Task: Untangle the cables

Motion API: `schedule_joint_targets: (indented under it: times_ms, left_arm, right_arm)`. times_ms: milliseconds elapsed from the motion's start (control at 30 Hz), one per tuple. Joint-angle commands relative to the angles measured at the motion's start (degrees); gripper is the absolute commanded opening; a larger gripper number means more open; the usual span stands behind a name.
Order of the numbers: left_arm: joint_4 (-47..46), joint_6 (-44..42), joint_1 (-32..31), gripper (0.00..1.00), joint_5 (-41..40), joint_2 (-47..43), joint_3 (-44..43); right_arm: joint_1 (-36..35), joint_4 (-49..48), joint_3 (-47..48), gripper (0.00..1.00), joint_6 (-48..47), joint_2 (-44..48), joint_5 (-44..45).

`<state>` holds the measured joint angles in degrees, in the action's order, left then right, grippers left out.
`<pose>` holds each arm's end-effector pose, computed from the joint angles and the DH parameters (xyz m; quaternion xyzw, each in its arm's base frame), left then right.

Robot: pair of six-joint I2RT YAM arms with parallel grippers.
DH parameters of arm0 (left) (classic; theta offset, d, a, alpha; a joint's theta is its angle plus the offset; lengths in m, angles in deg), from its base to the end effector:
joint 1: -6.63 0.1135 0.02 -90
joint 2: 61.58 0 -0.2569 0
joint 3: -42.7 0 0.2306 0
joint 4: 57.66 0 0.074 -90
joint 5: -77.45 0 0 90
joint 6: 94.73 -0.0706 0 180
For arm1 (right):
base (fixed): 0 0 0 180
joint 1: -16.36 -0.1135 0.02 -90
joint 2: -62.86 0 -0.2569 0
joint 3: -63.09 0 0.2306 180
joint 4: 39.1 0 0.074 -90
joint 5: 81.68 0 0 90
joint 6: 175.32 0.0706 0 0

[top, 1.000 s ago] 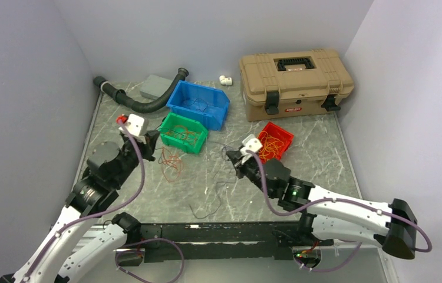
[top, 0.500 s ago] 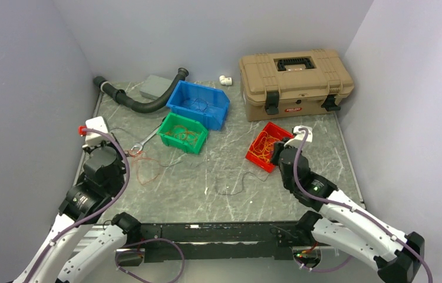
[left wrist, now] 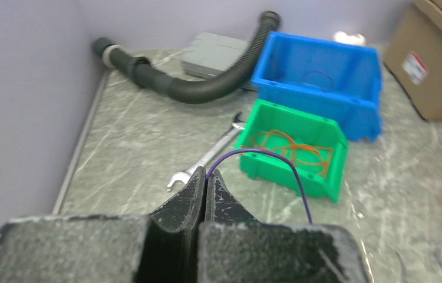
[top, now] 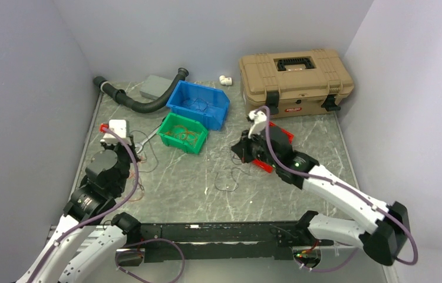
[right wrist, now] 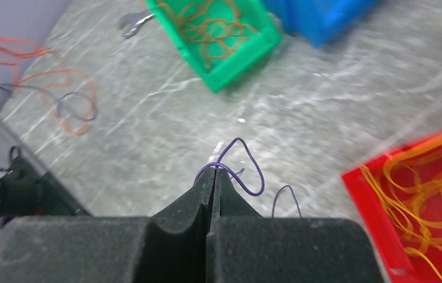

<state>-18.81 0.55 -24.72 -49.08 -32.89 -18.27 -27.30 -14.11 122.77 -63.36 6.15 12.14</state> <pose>0.1239 -0.0263 0.3450 -0.0433 0.7376 0.0235 0.6734 0.1792 0.1645 0.2860 -0.1377 0.8174 0.2795 0.4846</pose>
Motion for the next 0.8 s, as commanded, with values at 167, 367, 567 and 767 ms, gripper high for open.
schedule_joint_targets:
  times_ms: [167,367,567,767]
  left_arm:
    - [-2.85,-3.88,0.09,0.0,22.55,5.25,0.15]
    - [-1.89,-4.46,0.14,0.0,24.54,6.99,-0.13]
    - [-1.04,-3.86,0.14,0.0,20.96,6.35,0.51]
    - [-0.2,-3.7,0.15,0.0,19.66,6.73,0.27]
  right_arm:
    - [-1.48,16.85,5.6,0.0,5.68,-11.31,0.08]
    - [-2.76,7.39,-1.57,0.0,9.95,-13.85,-9.7]
    - [-8.57,5.37,1.61,0.4,7.16,-20.6,-10.59]
    - [-11.61,6.64,3.82,1.0,9.33,-23.51,-7.19]
